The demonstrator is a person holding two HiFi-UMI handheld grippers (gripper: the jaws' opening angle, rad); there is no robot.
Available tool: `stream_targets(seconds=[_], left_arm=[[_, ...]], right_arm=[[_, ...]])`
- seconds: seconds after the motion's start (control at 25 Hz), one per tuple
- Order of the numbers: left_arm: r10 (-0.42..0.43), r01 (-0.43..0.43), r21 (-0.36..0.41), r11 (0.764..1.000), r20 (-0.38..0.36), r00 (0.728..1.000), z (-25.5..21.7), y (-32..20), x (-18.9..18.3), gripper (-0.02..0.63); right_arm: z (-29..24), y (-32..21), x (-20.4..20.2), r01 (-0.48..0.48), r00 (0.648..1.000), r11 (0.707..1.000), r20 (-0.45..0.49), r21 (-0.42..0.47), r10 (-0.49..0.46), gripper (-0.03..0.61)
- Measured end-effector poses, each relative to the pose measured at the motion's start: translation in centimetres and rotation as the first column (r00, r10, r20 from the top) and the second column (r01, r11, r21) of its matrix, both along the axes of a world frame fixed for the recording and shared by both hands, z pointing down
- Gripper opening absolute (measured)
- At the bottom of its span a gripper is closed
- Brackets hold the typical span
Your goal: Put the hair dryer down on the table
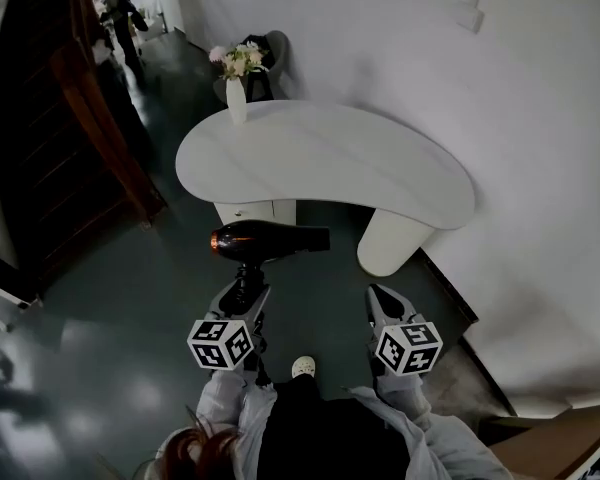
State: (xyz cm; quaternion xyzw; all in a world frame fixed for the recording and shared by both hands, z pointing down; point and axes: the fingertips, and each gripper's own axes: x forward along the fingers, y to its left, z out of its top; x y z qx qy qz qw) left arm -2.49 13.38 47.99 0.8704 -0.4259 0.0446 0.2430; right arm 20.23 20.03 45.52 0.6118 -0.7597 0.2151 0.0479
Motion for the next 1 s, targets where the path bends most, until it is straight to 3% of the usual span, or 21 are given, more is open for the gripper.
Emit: stream_targets(seconds=[0.16, 0.64, 1.0], left_arm=[[-0.019, 0.019, -0.001, 1.0, 0.003, 1.0, 0.7, -3.1, -0.8, 0.273], [-0.138, 0.138, -0.108, 0.985, 0.007, 0.99, 4.7, -7.9, -4.2, 0.273], [-0.198, 0.202, -0.094, 0.975, 0.045, 0.979, 4.5, -19.0, -5.9, 0.273]], right_arm=[[0.5, -3.7, -0.9, 0.037, 0.999, 0.999, 0.003, -0.01, -0.037, 0.011], [3.7, -12.3, -4.6, 0.185, 0.983, 0.977, 0.004, -0.11, -0.186, 0.011], [4.1, -25.6, -7.1, 0.289, 0.957, 0.953, 0.025, -0.095, -0.288, 0.011]])
